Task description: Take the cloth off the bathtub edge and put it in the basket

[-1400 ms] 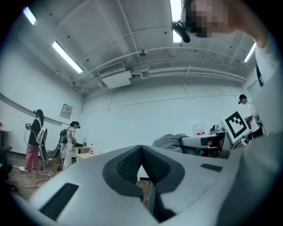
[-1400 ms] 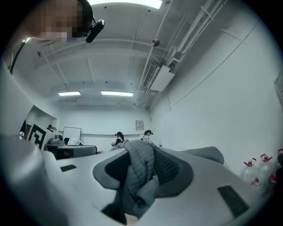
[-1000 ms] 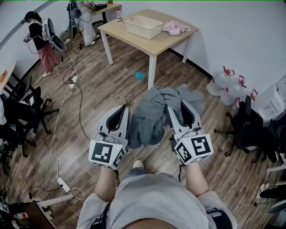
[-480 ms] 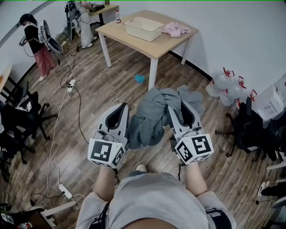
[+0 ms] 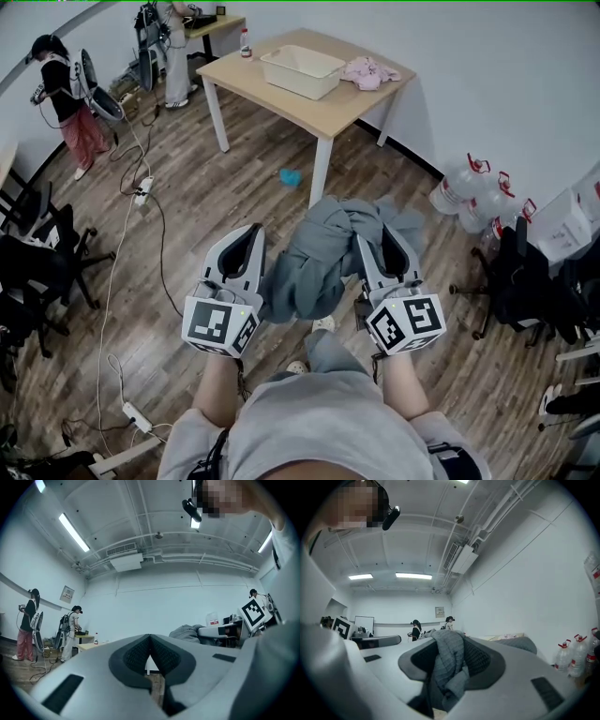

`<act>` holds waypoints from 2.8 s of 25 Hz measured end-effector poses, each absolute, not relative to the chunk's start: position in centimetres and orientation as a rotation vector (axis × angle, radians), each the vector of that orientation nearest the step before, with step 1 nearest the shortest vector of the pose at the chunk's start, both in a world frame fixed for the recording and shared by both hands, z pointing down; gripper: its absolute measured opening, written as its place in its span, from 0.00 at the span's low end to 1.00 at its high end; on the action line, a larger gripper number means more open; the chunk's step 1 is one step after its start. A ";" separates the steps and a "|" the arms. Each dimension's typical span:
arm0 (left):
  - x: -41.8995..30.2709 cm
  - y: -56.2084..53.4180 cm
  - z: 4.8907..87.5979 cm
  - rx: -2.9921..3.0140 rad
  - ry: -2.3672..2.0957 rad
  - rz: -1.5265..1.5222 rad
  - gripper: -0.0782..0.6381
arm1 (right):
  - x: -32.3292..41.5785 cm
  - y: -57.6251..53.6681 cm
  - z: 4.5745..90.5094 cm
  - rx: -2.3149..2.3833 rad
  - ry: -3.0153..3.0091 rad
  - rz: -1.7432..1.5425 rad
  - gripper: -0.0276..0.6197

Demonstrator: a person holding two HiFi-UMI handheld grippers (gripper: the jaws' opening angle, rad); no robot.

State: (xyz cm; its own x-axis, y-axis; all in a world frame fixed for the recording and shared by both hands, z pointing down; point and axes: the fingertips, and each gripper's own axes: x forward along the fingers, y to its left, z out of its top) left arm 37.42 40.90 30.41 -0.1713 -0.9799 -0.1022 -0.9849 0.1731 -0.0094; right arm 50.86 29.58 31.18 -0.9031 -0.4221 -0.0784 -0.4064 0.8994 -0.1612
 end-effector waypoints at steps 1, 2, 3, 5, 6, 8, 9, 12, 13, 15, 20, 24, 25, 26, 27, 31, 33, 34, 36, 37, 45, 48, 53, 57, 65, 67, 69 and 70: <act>36.9 40.4 30.5 -1.965 2.345 0.093 0.13 | 50.4 28.9 31.2 -0.650 2.952 -0.217 0.29; 36.3 39.8 30.6 -1.963 2.348 0.095 0.13 | 49.8 28.2 31.2 -0.653 2.951 -0.216 0.29; 35.7 39.2 30.6 -1.960 2.349 0.094 0.13 | 49.3 27.5 31.1 -0.653 2.949 -0.213 0.29; 34.5 37.8 30.7 -1.954 2.351 0.093 0.13 | 48.1 25.9 31.0 -0.651 2.945 -0.204 0.29; 33.9 36.9 30.7 -1.953 2.353 0.095 0.13 | 47.5 25.1 30.9 -0.648 2.945 -0.199 0.29; 32.8 35.1 30.6 -1.954 2.353 0.101 0.13 | 46.2 23.4 30.8 -0.638 2.951 -0.189 0.29; 32.2 34.2 30.5 -1.951 2.353 0.099 0.13 | 45.6 22.5 30.8 -0.631 2.953 -0.185 0.29; 30.7 31.0 30.0 -1.933 2.361 0.099 0.13 | 43.8 19.4 30.2 -0.609 2.955 -0.175 0.29; 30.2 29.9 29.9 -1.927 2.364 0.100 0.13 | 43.2 18.3 30.0 -0.600 2.955 -0.168 0.29; 29.2 28.0 29.7 -1.909 2.370 0.094 0.13 | 42.0 16.3 29.6 -0.575 2.957 -0.145 0.29; 26.8 23.8 29.3 -1.847 2.405 0.094 0.13 | 39.2 11.7 29.2 -0.510 2.959 -0.125 0.29; 25.6 21.2 29.1 -1.799 2.422 0.091 0.13 | 37.5 8.8 29.4 -0.463 2.961 -0.140 0.29; 25.3 20.8 29.0 -1.784 2.430 0.091 0.13 | 37.2 8.3 29.5 -0.450 2.964 -0.139 0.29; 25.0 20.5 29.0 -1.770 2.439 0.090 0.13 | 36.9 7.8 29.6 -0.437 2.966 -0.135 0.29; 24.6 20.2 29.1 -1.757 2.448 0.089 0.13 | 36.7 7.4 29.6 -0.426 2.967 -0.131 0.29; 23.5 18.8 29.2 -1.751 2.466 0.064 0.13 | 35.9 5.8 29.7 -0.411 2.965 -0.143 0.29; 23.4 17.8 29.3 -1.768 2.462 0.065 0.13 | 35.9 5.0 29.9 -0.423 2.964 -0.159 0.29; 23.4 17.3 29.4 -1.779 2.457 0.065 0.13 | 35.8 4.7 30.0 -0.430 2.964 -0.164 0.29; 23.1 16.3 29.6 -1.802 2.445 0.051 0.13 | 35.3 4.2 30.1 -0.442 2.966 -0.167 0.29; 22.9 15.8 29.8 -1.813 2.439 0.044 0.13 | 35.0 3.9 30.1 -0.446 2.967 -0.165 0.29; 19.6 12.9 30.5 -1.892 2.399 0.037 0.13 | 32.0 1.8 30.5 -0.519 2.966 -0.150 0.29; 17.3 12.0 30.1 -1.918 2.377 0.042 0.13 | 29.6 1.2 30.3 -0.541 2.962 -0.144 0.29; 12.7 11.4 29.6 -1.947 2.341 0.039 0.13 | 25.4 0.9 30.1 -0.595 2.943 -0.161 0.29; 8.5 11.4 29.4 -1.965 2.317 0.046 0.13 | 21.7 1.1 30.0 -0.636 2.931 -0.156 0.29; 1.4 11.0 29.4 -2.033 2.251 0.061 0.13 | 15.4 1.5 30.0 -0.729 2.899 -0.154 0.29; -0.3 11.1 29.5 -2.048 2.236 0.063 0.13 | 13.9 1.8 30.1 -0.751 2.892 -0.152 0.29; -1.7 11.1 29.7 -2.065 2.221 0.062 0.13 | 12.7 2.0 30.3 -0.773 2.885 -0.156 0.29; -2.3 11.1 29.8 -2.073 2.215 0.061 0.13 | 12.2 2.1 30.4 -0.782 2.880 -0.160 0.29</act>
State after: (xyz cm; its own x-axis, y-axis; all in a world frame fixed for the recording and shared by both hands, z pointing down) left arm -2.30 11.14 29.78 -0.0637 -0.9924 -0.1057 -0.9967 0.0687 -0.0439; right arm 12.19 2.08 30.35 -0.8523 -0.5094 -0.1187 -0.4931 0.8582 -0.1424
